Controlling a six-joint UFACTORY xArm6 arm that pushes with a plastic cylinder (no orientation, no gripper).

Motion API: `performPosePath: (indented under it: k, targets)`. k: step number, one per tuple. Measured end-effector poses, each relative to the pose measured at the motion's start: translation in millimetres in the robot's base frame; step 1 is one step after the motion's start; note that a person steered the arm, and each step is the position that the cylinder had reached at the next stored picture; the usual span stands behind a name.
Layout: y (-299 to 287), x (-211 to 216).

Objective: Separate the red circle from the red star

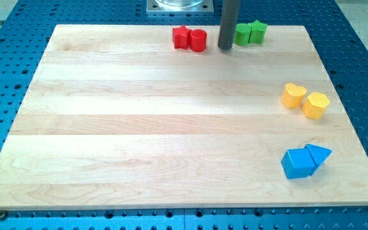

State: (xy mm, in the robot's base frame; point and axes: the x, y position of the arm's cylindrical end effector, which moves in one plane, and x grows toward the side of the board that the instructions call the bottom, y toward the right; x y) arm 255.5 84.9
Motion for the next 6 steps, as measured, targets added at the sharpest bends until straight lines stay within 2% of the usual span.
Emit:
performPosePath:
  k: [1,2,3,4,5,6]
  targets:
    - [-45.7,-10.5]
    - [-137.6,35.5]
    - [-175.2,43.8]
    - [-168.2,44.1]
    - [-124.6,57.4]
    - [-203.2,61.0]
